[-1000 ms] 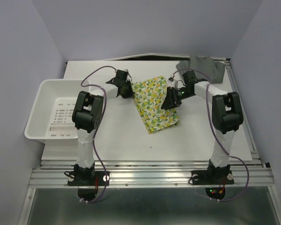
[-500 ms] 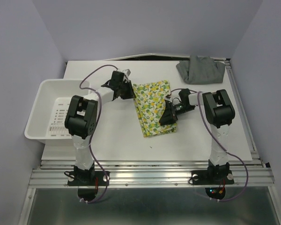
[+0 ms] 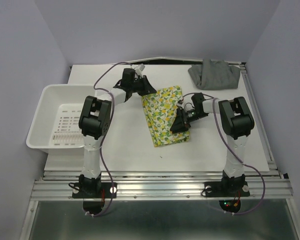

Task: Fold and stack the skirts
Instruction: Fold the skirt

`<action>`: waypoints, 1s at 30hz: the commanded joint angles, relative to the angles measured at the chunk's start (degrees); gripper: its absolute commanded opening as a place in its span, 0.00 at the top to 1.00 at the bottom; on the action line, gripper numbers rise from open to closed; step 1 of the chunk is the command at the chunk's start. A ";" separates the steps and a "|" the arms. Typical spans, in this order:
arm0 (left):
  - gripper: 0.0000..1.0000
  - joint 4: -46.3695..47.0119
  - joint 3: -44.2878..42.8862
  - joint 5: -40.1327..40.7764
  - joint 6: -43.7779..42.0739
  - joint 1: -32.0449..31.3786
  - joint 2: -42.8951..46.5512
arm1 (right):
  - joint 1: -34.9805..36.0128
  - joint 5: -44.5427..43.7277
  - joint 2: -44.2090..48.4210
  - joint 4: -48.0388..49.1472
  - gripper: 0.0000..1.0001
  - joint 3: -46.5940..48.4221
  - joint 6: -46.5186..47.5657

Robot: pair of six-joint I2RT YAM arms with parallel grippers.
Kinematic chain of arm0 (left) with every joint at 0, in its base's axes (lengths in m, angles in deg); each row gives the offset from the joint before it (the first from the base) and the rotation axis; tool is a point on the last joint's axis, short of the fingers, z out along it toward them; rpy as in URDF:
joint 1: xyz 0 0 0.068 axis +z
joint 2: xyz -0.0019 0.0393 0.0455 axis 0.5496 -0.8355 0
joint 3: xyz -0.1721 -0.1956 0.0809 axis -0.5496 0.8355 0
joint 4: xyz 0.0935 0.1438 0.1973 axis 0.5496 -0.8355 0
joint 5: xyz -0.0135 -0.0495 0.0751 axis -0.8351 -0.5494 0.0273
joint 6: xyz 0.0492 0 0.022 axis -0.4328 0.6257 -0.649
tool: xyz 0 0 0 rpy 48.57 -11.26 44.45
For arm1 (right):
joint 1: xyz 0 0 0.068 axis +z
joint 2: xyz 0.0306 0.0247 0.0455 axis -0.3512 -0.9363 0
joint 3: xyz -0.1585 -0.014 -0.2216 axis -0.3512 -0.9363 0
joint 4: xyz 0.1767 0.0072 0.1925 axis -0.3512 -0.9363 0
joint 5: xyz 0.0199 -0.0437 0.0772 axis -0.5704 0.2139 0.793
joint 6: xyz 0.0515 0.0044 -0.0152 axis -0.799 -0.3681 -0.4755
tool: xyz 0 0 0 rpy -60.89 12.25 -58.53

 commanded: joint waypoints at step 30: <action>0.46 -18.42 35.88 36.39 -65.30 -36.74 51.45 | -0.03 -9.95 20.57 -1.11 0.53 -5.57 -3.35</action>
